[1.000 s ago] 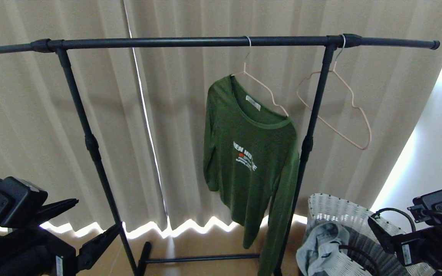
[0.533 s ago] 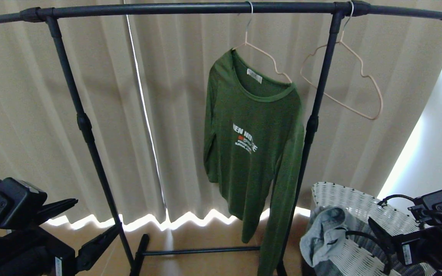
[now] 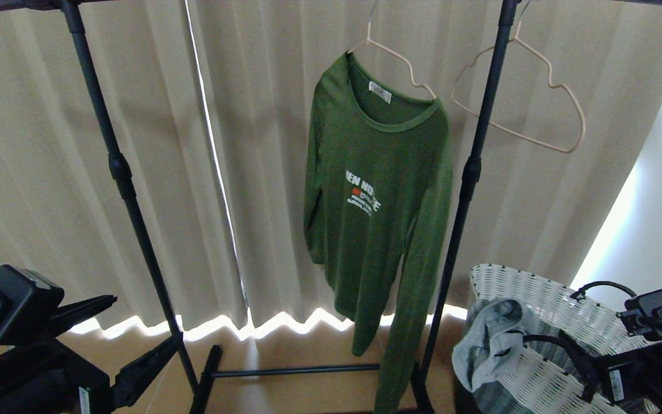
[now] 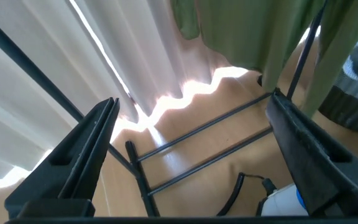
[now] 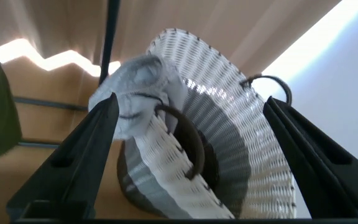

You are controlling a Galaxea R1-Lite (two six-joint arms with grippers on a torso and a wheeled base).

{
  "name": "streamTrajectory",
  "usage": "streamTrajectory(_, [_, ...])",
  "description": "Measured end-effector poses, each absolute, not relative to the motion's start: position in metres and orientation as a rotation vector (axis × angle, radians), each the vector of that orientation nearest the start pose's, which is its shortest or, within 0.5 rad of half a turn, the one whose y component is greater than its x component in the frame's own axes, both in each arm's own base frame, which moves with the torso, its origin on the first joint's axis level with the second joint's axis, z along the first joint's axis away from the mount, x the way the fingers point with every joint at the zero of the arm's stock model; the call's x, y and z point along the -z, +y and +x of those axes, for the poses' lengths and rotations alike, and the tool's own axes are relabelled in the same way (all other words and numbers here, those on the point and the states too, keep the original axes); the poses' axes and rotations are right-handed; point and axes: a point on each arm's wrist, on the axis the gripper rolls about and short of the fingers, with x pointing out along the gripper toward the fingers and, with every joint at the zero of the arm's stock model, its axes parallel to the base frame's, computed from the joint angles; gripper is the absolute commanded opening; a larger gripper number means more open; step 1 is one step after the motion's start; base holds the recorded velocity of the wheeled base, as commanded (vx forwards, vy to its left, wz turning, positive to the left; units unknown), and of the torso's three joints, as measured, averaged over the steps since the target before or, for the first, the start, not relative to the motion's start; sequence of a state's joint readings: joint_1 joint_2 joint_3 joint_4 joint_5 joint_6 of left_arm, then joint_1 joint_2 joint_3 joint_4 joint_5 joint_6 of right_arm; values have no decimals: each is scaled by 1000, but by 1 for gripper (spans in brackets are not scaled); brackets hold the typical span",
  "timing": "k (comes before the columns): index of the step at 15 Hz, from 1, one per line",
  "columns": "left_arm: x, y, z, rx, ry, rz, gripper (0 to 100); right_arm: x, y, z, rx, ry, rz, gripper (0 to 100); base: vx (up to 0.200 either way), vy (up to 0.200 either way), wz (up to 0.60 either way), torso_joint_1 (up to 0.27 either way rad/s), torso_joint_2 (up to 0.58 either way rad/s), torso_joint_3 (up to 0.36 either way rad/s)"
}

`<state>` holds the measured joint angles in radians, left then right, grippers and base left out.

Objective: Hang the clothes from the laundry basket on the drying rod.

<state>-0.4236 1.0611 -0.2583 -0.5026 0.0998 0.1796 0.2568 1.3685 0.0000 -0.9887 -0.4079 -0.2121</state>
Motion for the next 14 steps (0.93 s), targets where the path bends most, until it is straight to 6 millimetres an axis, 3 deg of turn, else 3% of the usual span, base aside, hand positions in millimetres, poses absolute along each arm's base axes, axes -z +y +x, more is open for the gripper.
streamTrajectory(9, [-163, -54, 115, 377, 239, 257, 100, -91, 20, 124, 109, 519, -379, 100, 200, 0, 0, -3, 2, 6])
streamTrajectory(14, [-161, -58, 109, 427, 231, 264, 100, -85, 15, 134, 91, 732, -410, 100, 0, 0, 0, 0, 0, 0])
